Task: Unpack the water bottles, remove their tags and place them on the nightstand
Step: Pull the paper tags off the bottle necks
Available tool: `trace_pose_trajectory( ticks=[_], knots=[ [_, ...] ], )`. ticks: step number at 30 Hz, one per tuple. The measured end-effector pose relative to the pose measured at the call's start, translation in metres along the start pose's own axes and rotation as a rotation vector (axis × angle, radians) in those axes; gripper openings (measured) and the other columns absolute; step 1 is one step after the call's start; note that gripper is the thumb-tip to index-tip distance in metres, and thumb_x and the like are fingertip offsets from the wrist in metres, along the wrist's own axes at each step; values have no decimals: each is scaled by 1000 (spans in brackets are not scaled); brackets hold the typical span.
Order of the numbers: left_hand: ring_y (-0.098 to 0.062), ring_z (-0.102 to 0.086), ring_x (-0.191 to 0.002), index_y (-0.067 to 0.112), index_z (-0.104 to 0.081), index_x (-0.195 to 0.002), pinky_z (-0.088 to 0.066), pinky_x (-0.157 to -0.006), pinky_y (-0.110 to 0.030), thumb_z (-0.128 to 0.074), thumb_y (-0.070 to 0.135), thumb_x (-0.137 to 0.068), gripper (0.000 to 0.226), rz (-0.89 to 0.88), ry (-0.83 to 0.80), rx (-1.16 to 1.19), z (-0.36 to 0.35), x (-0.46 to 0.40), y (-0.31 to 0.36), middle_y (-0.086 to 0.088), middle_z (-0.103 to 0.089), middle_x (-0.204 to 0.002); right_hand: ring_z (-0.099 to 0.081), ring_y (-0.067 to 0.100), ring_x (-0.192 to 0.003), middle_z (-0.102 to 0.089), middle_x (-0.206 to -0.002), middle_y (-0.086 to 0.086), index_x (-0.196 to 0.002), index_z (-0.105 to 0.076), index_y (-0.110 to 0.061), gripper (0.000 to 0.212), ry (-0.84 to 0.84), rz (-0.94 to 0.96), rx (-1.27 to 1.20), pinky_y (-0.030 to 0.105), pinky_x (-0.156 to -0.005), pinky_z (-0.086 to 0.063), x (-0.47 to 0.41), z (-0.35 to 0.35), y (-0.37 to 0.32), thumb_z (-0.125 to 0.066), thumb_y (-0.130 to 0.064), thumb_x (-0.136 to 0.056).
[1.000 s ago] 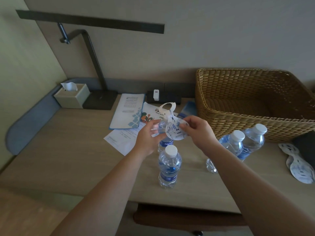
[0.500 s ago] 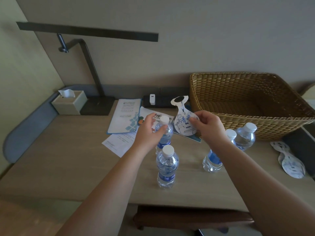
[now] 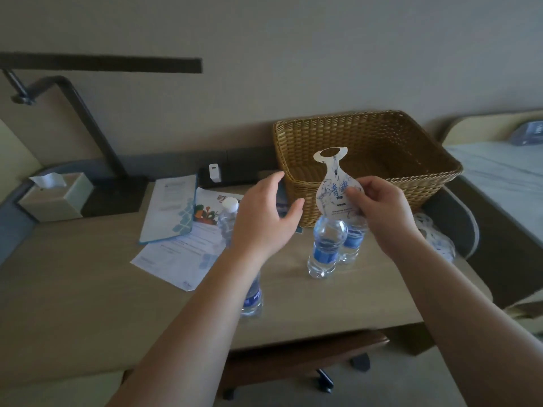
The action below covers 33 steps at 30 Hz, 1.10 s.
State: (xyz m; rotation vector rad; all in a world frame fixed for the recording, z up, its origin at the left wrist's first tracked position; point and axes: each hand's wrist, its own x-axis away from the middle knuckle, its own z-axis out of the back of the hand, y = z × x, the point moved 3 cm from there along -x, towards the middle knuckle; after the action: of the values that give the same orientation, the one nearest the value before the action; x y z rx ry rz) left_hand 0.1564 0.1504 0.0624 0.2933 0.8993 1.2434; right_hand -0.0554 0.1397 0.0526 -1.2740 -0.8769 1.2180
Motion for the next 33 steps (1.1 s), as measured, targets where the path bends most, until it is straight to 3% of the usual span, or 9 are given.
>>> trace_pose_trajectory(
  ticks=[4, 9, 11, 15, 18, 21, 27, 33],
  knots=[
    [-17, -50, -124, 15, -45, -141, -45, -103, -39, -61, 40, -89, 60, -68, -60, 3, -31, 5, 39, -1, -54, -138, -72, 15, -83, -75, -87, -4, -93, -70, -21, 6, 72, -11, -55, 29, -71, -57, -2, 48, 14, -67, -20, -88],
    [-14, -44, -127, 15, -47, -140, -32, -102, -22, -62, 37, -89, 57, -119, -28, -43, -80, 8, 90, -1, -55, -137, -71, 12, -85, -75, -90, -6, -97, -70, -21, 9, 91, -55, -60, 28, -70, -57, -13, 112, 40, -66, -20, -89],
    [-15, -44, -128, 14, -47, -139, -34, -104, -24, -63, 36, -89, 57, -108, -24, -41, -102, 7, 109, -2, -54, -136, -71, 13, -86, -75, -90, -5, -95, -69, -21, 7, 85, -78, -59, 29, -71, -57, -18, 141, 53, -66, -19, -89],
    [-19, -49, -123, 12, -51, -136, -39, -103, -32, -65, 33, -88, 55, -79, -14, -68, -151, 9, 140, -4, -57, -132, -71, 6, -76, -74, -83, -13, -92, -69, -24, 5, 71, -127, 5, 15, -57, -53, -29, 199, 83, -65, -21, -90],
    [-20, -53, -117, 10, -52, -135, -37, -100, -28, -66, 30, -87, 54, -48, -27, -98, -182, 12, 151, -5, -60, -126, -72, 11, -79, -75, -83, -7, -94, -69, -21, 6, 68, -235, 18, 27, -65, -58, -39, 230, 116, -65, -20, -90],
    [-19, -51, -119, 11, -51, -136, -35, -100, -25, -66, 31, -88, 54, -16, -58, -133, -204, 16, 152, -5, -58, -130, -71, 18, -83, -74, -87, 0, -94, -69, -17, 6, 80, -329, 41, 35, -73, -58, -47, 249, 150, -64, -18, -90],
    [-17, -49, -124, 12, -50, -137, -31, -102, -21, -66, 31, -88, 56, 52, -161, -168, -235, 26, 140, -4, -56, -133, -66, 17, -83, -70, -91, 3, -94, -67, -15, 8, 93, -388, 259, 30, -65, -52, -64, 256, 199, -62, -21, -91],
    [-17, -52, -115, 14, -50, -137, -34, -95, -19, -67, 29, -87, 55, 105, -212, -177, -247, 30, 125, -3, -58, -126, -63, 21, -87, -68, -95, 7, -105, -67, -12, 18, 125, -412, 380, 33, -71, -50, -79, 251, 225, -59, -21, -92]
  ],
)
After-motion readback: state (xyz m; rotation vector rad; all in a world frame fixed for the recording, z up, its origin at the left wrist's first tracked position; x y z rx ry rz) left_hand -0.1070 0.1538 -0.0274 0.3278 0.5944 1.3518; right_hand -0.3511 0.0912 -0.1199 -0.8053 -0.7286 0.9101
